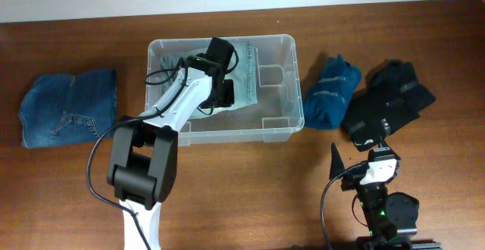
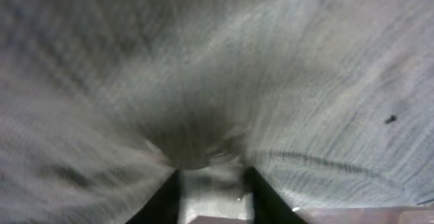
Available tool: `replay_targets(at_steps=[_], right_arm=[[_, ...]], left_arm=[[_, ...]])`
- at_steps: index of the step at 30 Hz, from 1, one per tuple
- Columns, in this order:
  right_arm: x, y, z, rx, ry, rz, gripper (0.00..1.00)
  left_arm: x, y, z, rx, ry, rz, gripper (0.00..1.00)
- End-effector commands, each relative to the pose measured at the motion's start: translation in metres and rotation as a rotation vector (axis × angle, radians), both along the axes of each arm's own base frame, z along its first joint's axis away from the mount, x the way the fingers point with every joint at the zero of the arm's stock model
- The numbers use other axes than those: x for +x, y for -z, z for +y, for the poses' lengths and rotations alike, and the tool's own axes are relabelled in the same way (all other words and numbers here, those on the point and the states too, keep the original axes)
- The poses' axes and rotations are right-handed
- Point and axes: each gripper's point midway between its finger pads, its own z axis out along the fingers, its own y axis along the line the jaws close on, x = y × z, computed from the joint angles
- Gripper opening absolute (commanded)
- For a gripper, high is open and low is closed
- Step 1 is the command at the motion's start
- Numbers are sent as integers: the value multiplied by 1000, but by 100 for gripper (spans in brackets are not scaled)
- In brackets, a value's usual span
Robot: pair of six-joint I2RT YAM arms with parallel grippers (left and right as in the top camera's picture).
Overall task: Pack container
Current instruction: 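Lower the light-blue jeans into the box's left half with left gripper, then open the left gripper and withdraw it from the box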
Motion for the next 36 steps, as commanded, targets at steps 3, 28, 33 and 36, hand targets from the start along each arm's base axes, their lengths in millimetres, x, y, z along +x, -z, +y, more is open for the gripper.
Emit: replay_targets(at_steps=[3,28,33,36], right_arm=[[0,2,-4,-5,17,1,98],[0,2,-4,-5,17,1,98],[0,2,-4,-5,17,1,98],[0,2,-4,-5,17,1,98]], left_arm=[[4,6,5,15,-20,2,1],[1,-72,19,76,-36,42,1],[22,-88,28,135,-60,-59,11],[48,-97,30,150,-88,-177,42]])
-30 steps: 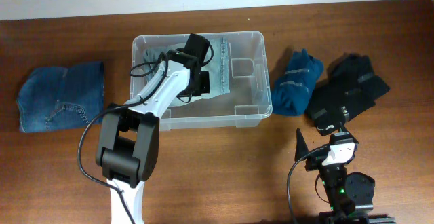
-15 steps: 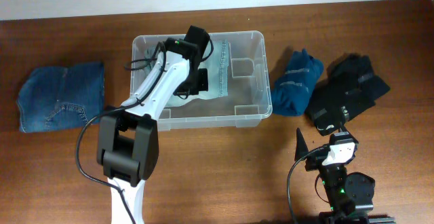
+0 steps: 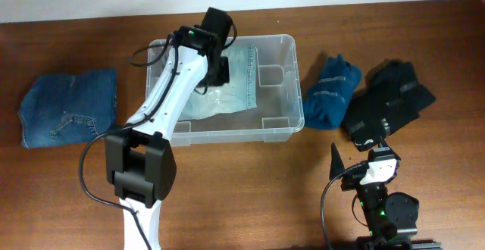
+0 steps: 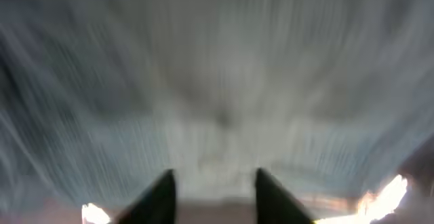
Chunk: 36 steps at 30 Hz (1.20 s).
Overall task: Pack container
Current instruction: 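Open the left gripper and withdraw it from the box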
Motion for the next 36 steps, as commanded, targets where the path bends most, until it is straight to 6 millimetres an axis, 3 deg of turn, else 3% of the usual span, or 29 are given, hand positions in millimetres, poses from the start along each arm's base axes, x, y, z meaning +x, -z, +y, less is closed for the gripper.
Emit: replay_targets(at_steps=[1,4,5,7,10,14,21,28,32,36], right_arm=[[0,2,-4,-4,17,1,98],[0,2,-4,-4,17,1,98],[0,2,-4,-4,17,1,99],[0,2,-4,-4,17,1,98],[0,3,-4,-4,17,2,98],[0,2,-4,-4,17,1,98],[0,2,-4,-4,17,1,98],[0,2,-4,-4,17,1,98],[0,2,-4,-4,17,1,98],[0,2,-4,-4,17,1,98]], left_arm=[[43,-20,14,65,-61,-198,43],[65,-32,15,70,-88,-304,40],[71,-36,14,66,-94,-335,35],[83,-45,15,66,-113,-398,11],[90,-49,14,61,-122,-433,1],[93,-34,17,94,-130,-421,1],[85,42,13,124,-94,-257,1],[87,44,12,117,-94,-262,1],[101,33,21,148,-106,-324,9],[97,20,22,154,-97,-318,9]])
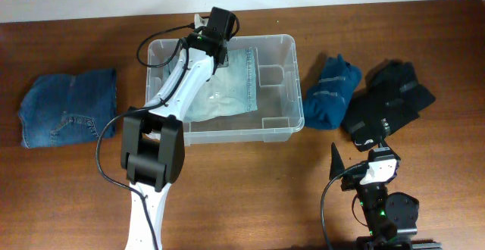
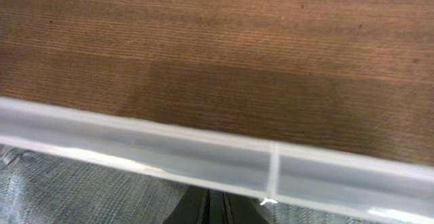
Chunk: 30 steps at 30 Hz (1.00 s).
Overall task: Pack container
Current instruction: 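Open the left gripper and withdraw it from the box, then grasp the dark-blue jeans on the left with the left gripper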
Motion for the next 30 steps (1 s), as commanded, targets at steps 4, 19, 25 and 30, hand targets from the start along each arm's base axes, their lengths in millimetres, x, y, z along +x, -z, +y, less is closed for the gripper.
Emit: replay_targets(at_steps=[4,19,25,30], right_arm=[[0,2,-4,-4,17,1,98],[0,2,-4,-4,17,1,98],[0,2,-4,-4,17,1,98],[0,2,-4,-4,17,1,98]], left_arm=[[-1,-59,10,15,-1,-38,60],[-103,-177,169,78,-303,122,99],[-134,-134,243,113,-453,305,99],[-122,-75,249,155,-348,363,99]])
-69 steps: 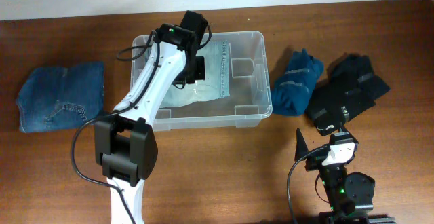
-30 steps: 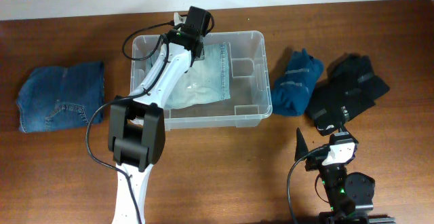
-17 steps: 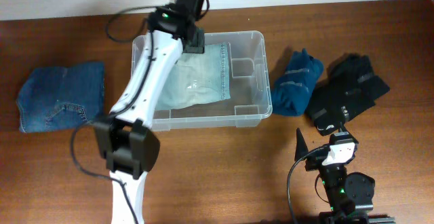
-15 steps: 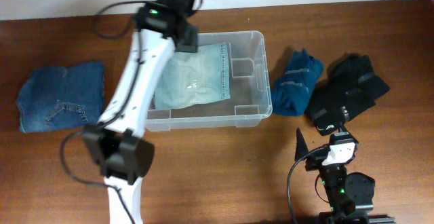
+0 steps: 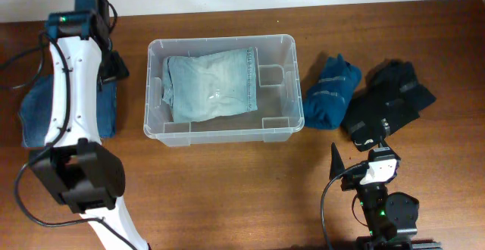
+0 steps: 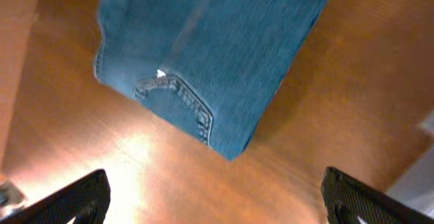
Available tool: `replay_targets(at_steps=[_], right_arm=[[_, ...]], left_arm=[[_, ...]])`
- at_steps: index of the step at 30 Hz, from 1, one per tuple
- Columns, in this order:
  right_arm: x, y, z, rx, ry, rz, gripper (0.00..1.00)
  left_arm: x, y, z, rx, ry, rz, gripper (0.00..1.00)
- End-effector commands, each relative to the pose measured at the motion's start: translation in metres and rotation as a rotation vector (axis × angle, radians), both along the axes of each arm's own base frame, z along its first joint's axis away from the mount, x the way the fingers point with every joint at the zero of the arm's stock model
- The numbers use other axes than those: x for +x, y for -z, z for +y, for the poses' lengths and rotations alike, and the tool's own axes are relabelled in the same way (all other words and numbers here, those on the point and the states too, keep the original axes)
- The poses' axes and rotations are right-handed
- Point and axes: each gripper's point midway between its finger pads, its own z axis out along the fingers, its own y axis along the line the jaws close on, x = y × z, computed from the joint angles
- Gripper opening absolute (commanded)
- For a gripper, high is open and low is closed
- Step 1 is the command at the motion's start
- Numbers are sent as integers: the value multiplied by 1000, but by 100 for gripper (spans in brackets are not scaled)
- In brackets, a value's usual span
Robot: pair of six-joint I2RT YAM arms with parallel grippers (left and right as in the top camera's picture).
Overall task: Pack container
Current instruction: 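Grasp the dark-blue jeans on the left with the left gripper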
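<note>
A clear plastic container [image 5: 221,134] stands mid-table with folded light-wash jeans [image 5: 211,83] lying flat inside it. Folded dark blue jeans [image 5: 32,112] lie on the table at the far left, partly under my left arm; the left wrist view shows these dark blue jeans [image 6: 210,54] from above. My left gripper [image 5: 114,68] hangs over their right edge, its fingers spread wide and nothing between them [image 6: 217,200]. My right gripper [image 5: 360,155] rests at the front right, away from all garments; its jaws cannot be read.
A teal garment [image 5: 330,91] and a black garment [image 5: 390,98] lie right of the container. The container's right end holds small moulded compartments [image 5: 271,74]. The table's back edge meets a white wall.
My left gripper has left the container's back rim and now hangs open over the dark blue jeans at the far left. The light jeans stay in the container.
My left gripper was down in the container, against the light jeans. Later it stood over them nearer the back wall, then at the back rim with jaws close together. Now the light jeans lie flat inside and the gripper is open over the dark blue jeans.
</note>
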Motion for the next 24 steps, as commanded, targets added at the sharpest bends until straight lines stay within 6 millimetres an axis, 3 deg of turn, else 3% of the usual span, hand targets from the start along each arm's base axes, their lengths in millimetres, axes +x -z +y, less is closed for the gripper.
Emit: replay_targets(at_steps=[1,5,7,10,14,17,24], right_arm=[[0,2,-4,-4,17,1,98],[0,2,-4,-4,17,1,98],[0,3,-4,-4,17,2,98],[0,2,-4,-4,17,1,98],[0,2,-4,-4,17,1,98],[0,2,-4,-4,17,1,98],[0,2,-4,-4,17,1,98]], left_arm=[[1,36,-2,17,92,67,99],[0,82,-2,25,134,96,99],[0,96,-2,26,134,90,99],[8,107,-1,33,141,56,99],[10,139,-1,40,187,70,99],[12,152,1,55,209,94,100],[7,177,27,177,169,173,99]])
